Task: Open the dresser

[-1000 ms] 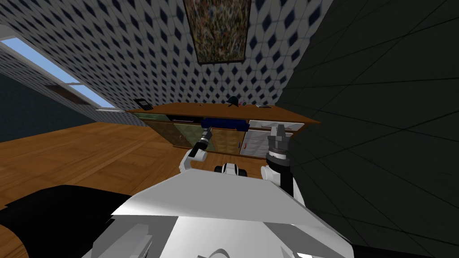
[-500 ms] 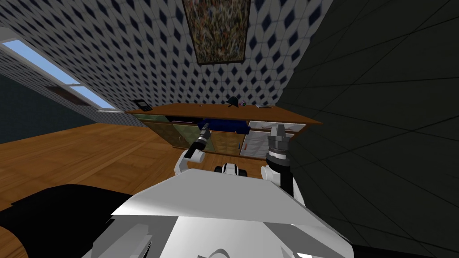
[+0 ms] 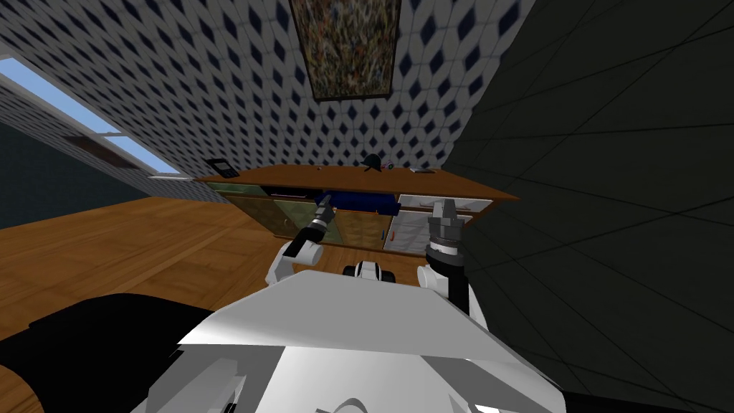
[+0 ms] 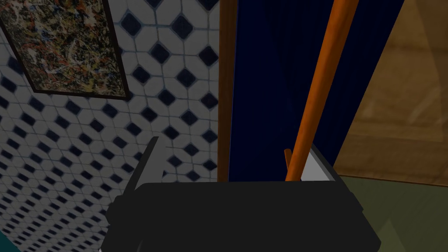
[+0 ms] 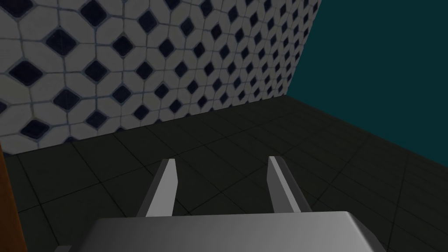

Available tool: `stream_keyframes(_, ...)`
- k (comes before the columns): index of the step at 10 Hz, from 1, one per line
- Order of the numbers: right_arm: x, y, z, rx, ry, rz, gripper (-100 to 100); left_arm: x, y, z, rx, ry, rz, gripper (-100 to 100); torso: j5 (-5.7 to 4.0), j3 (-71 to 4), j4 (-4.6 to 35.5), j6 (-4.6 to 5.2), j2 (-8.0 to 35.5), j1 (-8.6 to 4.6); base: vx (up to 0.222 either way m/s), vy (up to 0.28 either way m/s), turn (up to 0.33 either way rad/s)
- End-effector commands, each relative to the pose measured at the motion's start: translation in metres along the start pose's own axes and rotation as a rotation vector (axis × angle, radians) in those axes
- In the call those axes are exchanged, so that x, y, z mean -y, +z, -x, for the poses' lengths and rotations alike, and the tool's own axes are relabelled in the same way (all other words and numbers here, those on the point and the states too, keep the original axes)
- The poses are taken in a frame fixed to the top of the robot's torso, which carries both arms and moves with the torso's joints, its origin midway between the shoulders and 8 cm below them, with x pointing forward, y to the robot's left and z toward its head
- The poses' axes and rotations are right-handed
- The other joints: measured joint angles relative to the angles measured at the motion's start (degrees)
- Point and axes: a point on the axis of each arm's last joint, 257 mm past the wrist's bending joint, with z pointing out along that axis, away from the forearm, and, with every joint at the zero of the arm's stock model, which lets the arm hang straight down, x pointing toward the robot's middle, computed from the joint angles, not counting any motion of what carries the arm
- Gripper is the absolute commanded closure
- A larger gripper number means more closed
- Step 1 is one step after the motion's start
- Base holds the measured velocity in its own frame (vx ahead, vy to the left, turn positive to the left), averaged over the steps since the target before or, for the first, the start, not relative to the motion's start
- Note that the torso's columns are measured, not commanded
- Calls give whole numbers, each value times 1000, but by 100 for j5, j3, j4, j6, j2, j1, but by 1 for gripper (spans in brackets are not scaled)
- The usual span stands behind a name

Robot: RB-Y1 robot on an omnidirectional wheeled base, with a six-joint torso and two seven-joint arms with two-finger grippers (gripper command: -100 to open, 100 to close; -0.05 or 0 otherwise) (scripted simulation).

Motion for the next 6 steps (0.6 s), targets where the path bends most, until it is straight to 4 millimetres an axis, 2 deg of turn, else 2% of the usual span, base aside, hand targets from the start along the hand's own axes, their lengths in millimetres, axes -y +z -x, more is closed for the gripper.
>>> stream_keyframes(1, 0, 0, 0, 0, 0, 0, 0, 0, -1, 0, 0, -1, 3, 0, 4, 5, -5, 3, 6, 0, 5, 0, 0)
stream_keyframes(6, 0, 0, 0, 0, 0, 0, 0, -3, -1, 0, 1, -1, 9, 0, 7, -3, -15, 4, -9, 2, 0, 0, 0)
